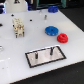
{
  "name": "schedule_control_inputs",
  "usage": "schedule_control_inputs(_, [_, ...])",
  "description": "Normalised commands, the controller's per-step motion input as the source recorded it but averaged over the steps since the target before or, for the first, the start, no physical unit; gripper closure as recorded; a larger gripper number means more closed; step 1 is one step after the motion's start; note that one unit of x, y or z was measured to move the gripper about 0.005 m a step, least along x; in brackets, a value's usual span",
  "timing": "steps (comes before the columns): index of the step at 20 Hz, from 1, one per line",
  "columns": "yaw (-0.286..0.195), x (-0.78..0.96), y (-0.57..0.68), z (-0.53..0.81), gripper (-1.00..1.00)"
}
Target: Insert the blue gear onto the right peg, followed by the red gear
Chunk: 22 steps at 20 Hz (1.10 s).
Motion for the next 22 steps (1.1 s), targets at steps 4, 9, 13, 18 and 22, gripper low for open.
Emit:
schedule_control_inputs(4, [0.0, -0.57, 0.64, -0.18, -1.0])
schedule_control_inputs(9, [0.0, -0.51, 0.62, -0.24, -1.0])
schedule_control_inputs(13, [0.0, -0.42, 0.41, -0.44, -1.0])
schedule_control_inputs(18, [0.0, -0.32, 0.3, -0.53, -1.0])
schedule_control_inputs(22, [0.0, -0.28, 0.17, -0.6, -1.0])
